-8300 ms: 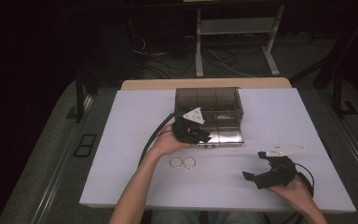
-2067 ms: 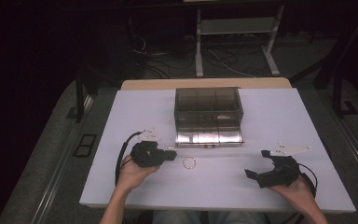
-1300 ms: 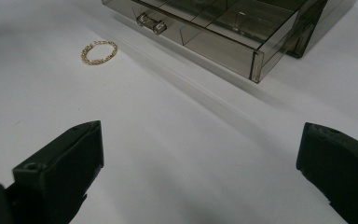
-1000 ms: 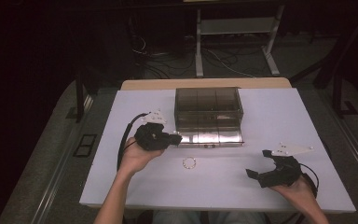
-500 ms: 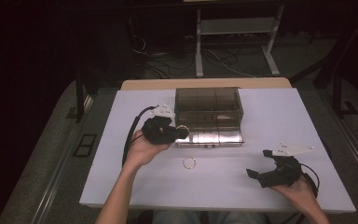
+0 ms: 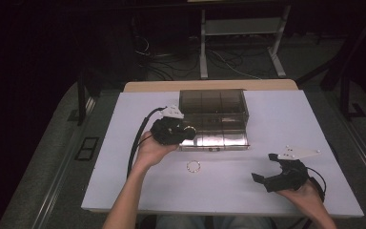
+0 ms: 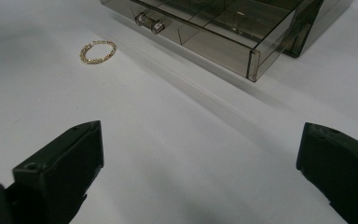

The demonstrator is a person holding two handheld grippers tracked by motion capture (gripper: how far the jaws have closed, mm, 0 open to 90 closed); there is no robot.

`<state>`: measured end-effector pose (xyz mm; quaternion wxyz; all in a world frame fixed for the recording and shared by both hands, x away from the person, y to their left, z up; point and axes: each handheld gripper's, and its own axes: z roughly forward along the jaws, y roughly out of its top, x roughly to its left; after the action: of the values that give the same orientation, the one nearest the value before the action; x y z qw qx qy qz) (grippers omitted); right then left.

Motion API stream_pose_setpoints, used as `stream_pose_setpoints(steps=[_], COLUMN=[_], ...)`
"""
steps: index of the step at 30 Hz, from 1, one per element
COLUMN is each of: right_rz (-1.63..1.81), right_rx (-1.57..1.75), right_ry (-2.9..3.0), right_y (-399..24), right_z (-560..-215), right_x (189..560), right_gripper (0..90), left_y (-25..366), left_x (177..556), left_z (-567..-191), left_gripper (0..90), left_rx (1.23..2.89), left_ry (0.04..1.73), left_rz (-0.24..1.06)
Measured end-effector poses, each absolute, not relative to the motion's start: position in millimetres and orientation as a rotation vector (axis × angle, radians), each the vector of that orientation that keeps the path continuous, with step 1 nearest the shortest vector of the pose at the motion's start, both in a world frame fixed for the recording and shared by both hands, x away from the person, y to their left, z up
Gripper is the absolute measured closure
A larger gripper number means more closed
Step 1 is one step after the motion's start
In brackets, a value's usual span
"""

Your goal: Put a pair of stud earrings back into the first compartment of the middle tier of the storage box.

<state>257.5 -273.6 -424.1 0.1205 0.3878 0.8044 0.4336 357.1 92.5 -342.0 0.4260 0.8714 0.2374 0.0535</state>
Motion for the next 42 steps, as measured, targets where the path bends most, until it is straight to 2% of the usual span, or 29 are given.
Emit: stream_pose_setpoints(steps=[42], right_rz=[1.238], right_rx=[1.115], right_ry=[2.371], right_y=[-271], right_z=[-426], right_x=[257], right_gripper=[0.0], left_y=[80], left_x=[390], left_z=[-389], left_gripper=[85.5], left_rx=[2.256], left_ry=[0.671], left_rz=[0.073])
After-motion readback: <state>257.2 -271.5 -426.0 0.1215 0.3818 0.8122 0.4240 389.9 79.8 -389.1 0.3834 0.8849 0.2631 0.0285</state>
